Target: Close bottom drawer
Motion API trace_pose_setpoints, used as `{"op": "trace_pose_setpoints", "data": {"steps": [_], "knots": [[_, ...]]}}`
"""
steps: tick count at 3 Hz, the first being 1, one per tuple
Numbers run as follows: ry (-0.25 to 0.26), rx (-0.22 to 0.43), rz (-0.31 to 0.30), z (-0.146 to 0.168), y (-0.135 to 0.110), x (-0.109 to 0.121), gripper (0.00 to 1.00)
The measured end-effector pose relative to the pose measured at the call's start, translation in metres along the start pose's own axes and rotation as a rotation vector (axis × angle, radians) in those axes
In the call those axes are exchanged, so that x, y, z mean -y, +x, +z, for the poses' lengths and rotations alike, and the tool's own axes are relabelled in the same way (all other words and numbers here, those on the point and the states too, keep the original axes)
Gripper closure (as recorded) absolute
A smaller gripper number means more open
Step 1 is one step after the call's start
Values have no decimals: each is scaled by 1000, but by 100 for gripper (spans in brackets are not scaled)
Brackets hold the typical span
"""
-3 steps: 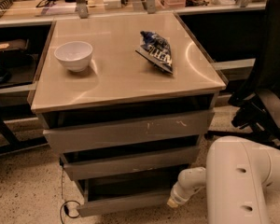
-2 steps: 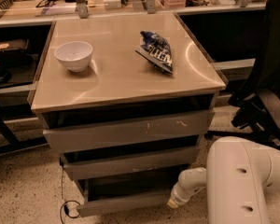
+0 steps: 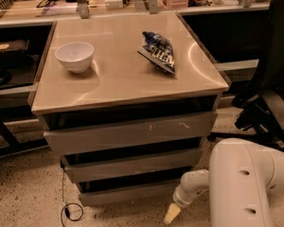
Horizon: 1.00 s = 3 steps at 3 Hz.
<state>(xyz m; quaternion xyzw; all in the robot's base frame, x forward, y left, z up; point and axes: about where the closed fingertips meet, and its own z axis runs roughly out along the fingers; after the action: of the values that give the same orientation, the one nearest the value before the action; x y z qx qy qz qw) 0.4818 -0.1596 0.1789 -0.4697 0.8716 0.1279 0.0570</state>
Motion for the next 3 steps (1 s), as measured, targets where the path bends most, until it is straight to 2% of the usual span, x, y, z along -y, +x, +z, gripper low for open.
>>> {"op": "trace_pose_setpoints", "data": {"steps": [1, 2, 3], "knots": [[0, 0, 0, 0, 0, 0, 0], [0, 0, 0, 0, 0, 0, 19], [0, 0, 0, 0, 0, 0, 42]]}}
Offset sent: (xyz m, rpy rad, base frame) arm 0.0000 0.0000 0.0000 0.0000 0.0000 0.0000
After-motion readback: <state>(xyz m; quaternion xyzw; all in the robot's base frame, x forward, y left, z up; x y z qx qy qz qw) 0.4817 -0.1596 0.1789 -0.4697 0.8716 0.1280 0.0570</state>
